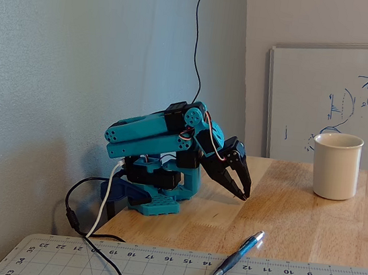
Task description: Grasp a pen and put it in a mug.
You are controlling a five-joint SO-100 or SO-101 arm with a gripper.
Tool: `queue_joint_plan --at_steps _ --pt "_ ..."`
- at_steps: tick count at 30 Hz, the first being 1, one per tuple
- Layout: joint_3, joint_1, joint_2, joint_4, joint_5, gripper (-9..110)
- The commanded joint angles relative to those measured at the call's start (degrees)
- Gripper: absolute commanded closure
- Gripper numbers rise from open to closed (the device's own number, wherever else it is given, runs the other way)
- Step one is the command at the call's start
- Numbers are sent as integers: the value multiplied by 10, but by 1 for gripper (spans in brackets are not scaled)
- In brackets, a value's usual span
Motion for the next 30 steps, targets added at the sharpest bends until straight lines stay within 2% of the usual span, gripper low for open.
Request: queue_joint_plan --at_steps 1,30 --pt "-6 0 17 -6 4 101" --pt "-8 1 3 -23 4 101"
